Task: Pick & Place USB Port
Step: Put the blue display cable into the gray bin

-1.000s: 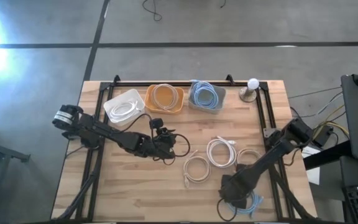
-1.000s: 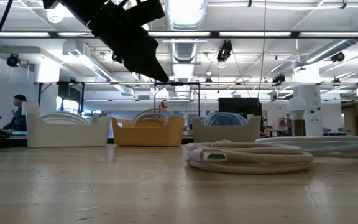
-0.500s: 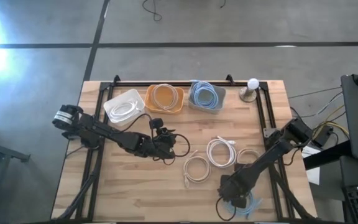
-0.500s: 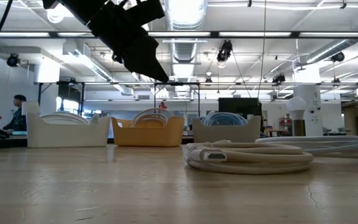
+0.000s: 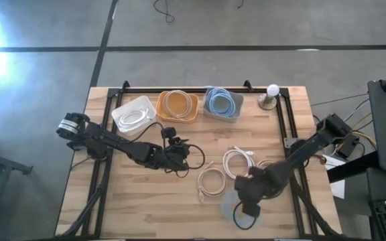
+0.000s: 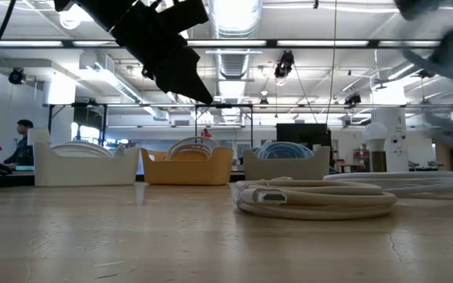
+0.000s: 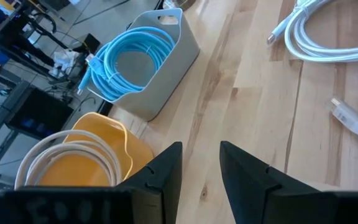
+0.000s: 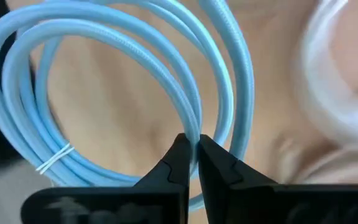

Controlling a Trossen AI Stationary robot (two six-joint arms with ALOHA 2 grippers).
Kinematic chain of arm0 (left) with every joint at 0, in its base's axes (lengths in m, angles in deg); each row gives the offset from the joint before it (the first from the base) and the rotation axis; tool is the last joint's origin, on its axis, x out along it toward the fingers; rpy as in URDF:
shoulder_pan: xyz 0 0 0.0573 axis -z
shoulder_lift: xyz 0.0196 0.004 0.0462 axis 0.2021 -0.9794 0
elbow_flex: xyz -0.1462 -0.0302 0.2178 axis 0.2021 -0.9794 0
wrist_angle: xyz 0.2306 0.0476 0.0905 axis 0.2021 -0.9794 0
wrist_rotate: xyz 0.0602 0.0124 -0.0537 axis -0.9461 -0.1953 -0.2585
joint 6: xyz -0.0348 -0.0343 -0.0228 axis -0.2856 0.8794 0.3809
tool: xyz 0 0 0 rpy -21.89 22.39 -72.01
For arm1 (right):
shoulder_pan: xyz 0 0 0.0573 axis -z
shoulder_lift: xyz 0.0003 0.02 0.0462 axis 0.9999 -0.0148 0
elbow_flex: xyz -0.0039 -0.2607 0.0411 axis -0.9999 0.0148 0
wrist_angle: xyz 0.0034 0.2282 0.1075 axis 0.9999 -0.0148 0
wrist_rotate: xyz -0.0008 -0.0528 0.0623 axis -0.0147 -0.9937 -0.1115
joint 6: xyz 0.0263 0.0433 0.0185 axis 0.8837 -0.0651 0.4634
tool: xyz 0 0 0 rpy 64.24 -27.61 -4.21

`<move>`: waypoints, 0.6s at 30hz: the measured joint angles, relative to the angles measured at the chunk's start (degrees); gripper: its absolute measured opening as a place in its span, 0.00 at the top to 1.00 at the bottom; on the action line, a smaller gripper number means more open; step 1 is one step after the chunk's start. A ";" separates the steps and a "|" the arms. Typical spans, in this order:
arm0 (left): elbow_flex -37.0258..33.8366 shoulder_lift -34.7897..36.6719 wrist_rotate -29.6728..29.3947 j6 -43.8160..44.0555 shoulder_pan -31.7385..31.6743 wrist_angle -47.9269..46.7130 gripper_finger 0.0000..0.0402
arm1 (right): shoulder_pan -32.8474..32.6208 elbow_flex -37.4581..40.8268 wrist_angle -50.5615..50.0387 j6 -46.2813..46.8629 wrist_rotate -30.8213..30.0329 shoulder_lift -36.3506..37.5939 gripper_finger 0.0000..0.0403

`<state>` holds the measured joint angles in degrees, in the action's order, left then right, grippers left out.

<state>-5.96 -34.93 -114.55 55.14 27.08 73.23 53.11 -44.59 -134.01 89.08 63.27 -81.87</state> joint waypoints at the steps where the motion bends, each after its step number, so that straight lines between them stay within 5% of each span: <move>1: 0.00 0.00 -0.14 0.00 -0.02 -0.01 0.70 | 0.28 -0.43 -0.13 -1.27 -4.75 0.79 0.97; 9: 0.00 0.00 -0.22 -2.79 -0.24 0.01 0.70 | 6.69 -0.44 -0.50 -14.42 -38.46 3.37 0.97; 18: 0.00 0.00 -0.96 -3.37 -0.37 0.01 0.70 | 23.76 -0.37 -0.29 -28.92 -58.43 3.61 0.97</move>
<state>-5.96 -34.93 -115.51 51.77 26.71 73.23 76.87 -44.96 -134.30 60.16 4.85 -78.25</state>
